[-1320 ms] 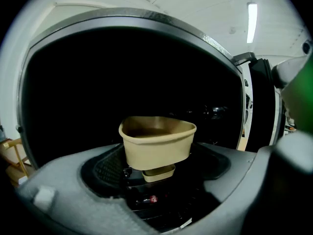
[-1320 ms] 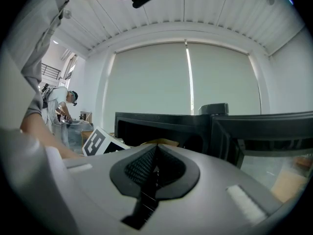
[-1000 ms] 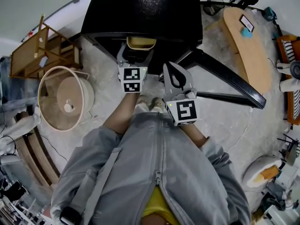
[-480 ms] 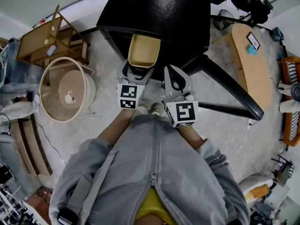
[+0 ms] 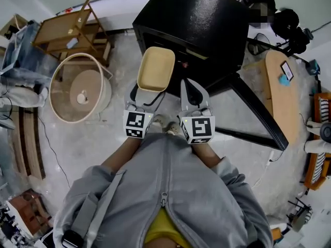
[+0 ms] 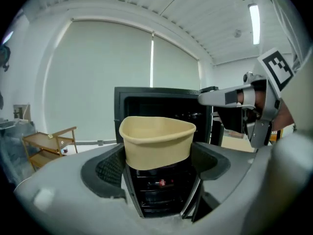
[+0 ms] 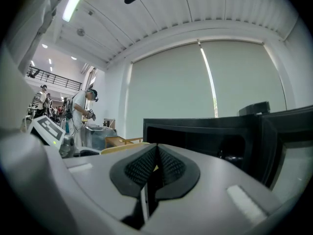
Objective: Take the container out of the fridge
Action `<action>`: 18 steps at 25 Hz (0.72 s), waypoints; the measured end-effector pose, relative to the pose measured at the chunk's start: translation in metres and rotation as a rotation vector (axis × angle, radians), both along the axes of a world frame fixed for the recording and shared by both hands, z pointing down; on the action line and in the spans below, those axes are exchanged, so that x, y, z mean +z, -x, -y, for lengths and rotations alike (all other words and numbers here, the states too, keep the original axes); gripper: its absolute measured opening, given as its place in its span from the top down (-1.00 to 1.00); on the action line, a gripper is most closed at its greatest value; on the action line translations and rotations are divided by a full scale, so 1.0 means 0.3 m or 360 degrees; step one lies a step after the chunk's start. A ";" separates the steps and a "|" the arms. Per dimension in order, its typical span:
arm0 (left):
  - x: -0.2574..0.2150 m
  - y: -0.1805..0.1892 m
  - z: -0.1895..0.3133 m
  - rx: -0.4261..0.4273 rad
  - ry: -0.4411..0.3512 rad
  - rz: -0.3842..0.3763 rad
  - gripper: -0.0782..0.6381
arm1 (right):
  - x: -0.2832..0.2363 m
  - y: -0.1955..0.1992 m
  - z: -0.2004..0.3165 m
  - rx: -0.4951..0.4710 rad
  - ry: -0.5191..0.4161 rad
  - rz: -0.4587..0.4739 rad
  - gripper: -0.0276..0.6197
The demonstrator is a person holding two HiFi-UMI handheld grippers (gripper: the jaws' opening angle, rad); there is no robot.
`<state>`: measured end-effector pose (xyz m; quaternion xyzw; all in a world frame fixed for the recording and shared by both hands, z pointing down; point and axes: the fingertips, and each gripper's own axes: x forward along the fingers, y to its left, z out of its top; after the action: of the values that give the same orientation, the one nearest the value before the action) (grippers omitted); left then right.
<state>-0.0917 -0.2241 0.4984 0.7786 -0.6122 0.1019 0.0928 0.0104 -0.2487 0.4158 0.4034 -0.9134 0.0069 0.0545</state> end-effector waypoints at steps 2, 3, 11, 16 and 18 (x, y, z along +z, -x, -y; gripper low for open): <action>-0.050 0.047 -0.028 -0.0058 -0.0055 0.0001 -0.40 | -0.003 0.022 -0.010 -0.0026 -0.0005 -0.0004 0.91; -0.075 0.069 -0.043 -0.0084 -0.0076 0.0000 -0.40 | -0.006 0.033 -0.015 -0.0037 -0.0010 -0.0004 0.91; -0.225 0.176 -0.080 -0.0247 -0.0171 -0.0009 -0.40 | -0.085 0.084 -0.030 -0.0034 -0.0081 -0.0009 0.91; -0.284 0.193 -0.079 -0.0253 -0.0205 -0.0002 -0.40 | -0.129 0.122 -0.062 -0.0064 -0.0172 -0.0137 0.91; -0.294 0.197 -0.080 -0.0253 -0.0227 0.0011 -0.40 | -0.119 0.114 -0.064 -0.0049 -0.0150 -0.0123 0.91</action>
<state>-0.1508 -0.2000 0.4101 0.7317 -0.6782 0.0531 0.0428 -0.0238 -0.2295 0.3800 0.3914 -0.9160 -0.0525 0.0709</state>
